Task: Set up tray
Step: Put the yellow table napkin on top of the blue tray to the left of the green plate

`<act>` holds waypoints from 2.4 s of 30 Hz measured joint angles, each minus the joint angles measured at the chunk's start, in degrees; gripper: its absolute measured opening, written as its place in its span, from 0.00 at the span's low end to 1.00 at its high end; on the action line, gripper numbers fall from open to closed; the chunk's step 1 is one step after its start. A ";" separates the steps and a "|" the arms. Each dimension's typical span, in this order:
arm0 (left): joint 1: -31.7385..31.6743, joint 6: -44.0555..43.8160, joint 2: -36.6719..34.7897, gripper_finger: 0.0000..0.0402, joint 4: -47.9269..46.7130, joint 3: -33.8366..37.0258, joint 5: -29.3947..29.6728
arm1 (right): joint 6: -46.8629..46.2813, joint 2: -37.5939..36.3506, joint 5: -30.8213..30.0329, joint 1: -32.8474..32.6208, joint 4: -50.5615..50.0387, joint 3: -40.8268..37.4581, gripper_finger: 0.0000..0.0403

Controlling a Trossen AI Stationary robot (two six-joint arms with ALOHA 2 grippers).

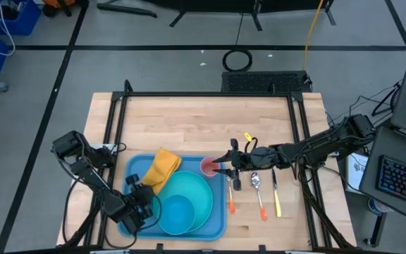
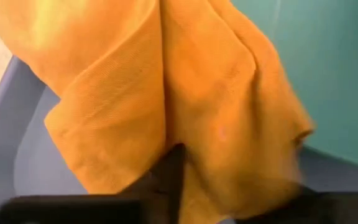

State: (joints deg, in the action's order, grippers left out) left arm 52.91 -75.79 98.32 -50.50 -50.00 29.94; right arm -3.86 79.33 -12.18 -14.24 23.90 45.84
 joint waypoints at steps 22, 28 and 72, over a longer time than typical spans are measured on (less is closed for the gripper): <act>0.48 -7.93 0.11 0.02 -11.90 -5.02 -30.58 | 0.02 -0.02 -0.01 0.02 0.02 -0.02 0.33; -0.06 -6.87 0.11 0.03 -6.21 -8.19 -28.90 | 0.02 -0.02 -0.01 0.02 0.02 -0.04 0.33; 2.29 -10.28 0.00 0.36 -8.04 -9.46 -33.29 | 0.20 -0.02 -0.01 0.04 -0.20 -0.04 0.33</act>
State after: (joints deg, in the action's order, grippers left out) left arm 55.20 -86.07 98.32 -58.54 -59.46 -3.35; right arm -3.66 79.31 -12.19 -14.20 23.70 45.80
